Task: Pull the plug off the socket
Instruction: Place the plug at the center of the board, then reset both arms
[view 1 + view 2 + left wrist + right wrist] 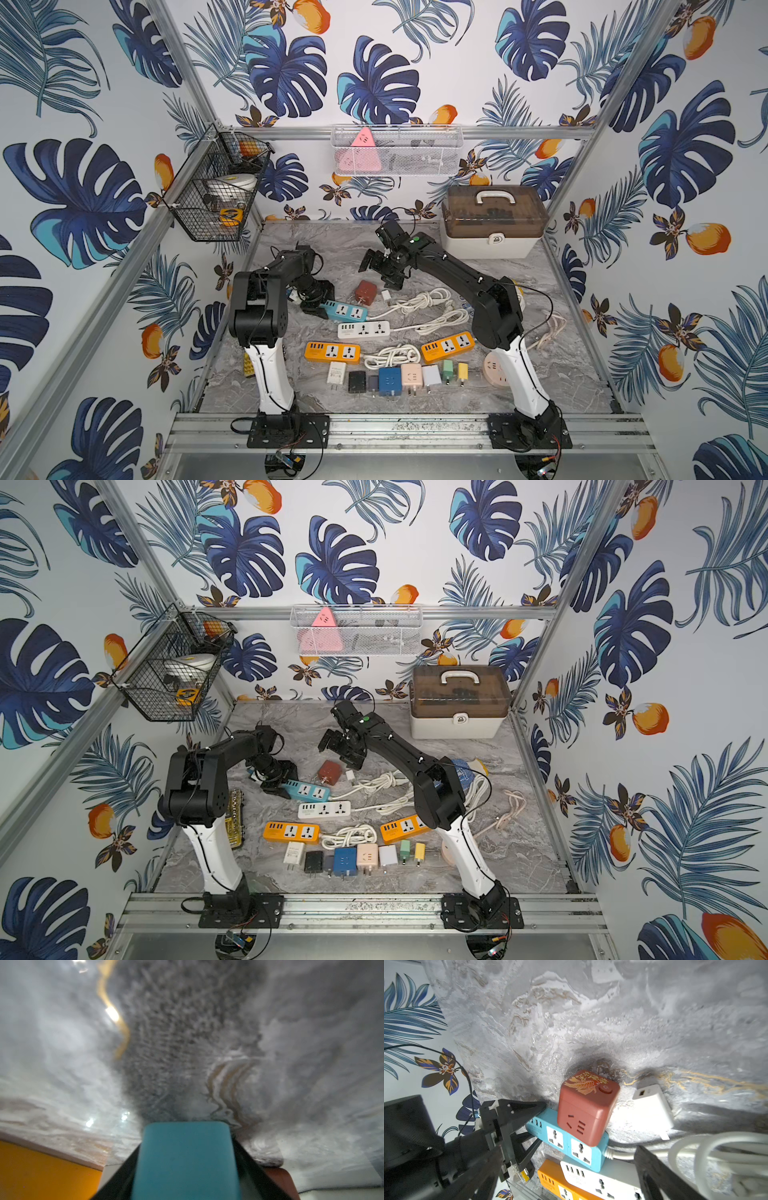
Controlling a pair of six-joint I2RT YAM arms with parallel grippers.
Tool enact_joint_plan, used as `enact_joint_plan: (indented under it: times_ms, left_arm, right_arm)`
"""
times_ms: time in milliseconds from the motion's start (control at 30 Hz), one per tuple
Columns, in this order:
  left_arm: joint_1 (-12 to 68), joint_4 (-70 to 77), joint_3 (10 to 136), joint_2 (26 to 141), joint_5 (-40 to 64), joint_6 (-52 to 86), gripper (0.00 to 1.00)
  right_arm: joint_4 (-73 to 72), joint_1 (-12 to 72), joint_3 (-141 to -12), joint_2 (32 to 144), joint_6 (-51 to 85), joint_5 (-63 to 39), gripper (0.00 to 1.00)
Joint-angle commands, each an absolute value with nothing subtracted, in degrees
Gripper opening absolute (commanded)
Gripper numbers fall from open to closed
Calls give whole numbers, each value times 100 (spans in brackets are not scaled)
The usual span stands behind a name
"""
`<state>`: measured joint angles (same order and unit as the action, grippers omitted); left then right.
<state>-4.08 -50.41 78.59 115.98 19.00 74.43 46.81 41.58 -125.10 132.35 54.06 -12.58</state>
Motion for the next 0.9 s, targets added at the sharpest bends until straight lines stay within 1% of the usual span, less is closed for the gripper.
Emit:
enact_joint_plan:
  times_ms: [0,133,200,367,500,567,600,667,767,867]
  left_arm:
    - [-380,-4799,7870,11608,1154,7143,84]
    - [-336,-4856,7943,11382,968,7084,95]
    - [-302,-4887,7989,11252,882,7067,98]
    - [-192,-4926,8123,10797,625,6969,99]
    - [-124,-4787,8237,10199,382,6591,99]
    - [-125,-4589,8166,9833,328,6359,99]
    - [30,-4457,8096,9618,296,6255,99]
    - [93,-4380,8062,9312,209,6046,99]
    - [221,-4416,8060,8956,27,5765,99]
    - [294,-4100,7803,8596,169,5437,99]
  right_arm:
    - [5028,4176,-12561,13007,4884,-731,100]
    - [5080,4172,-12495,12677,4490,-427,100]
    - [5093,4157,-12448,12511,4316,-339,100]
    - [5098,4125,-12124,11980,3835,56,100]
    - [4910,3908,-11546,11170,3391,361,100]
    - [4561,3683,-10983,10651,3202,198,100]
    - [4332,3548,-10633,10353,3167,111,100]
    - [3963,3334,-9977,9820,3125,38,100]
    - [3808,3011,-9249,9053,3013,310,100]
    - [3826,2803,-8748,8403,2782,627,100]
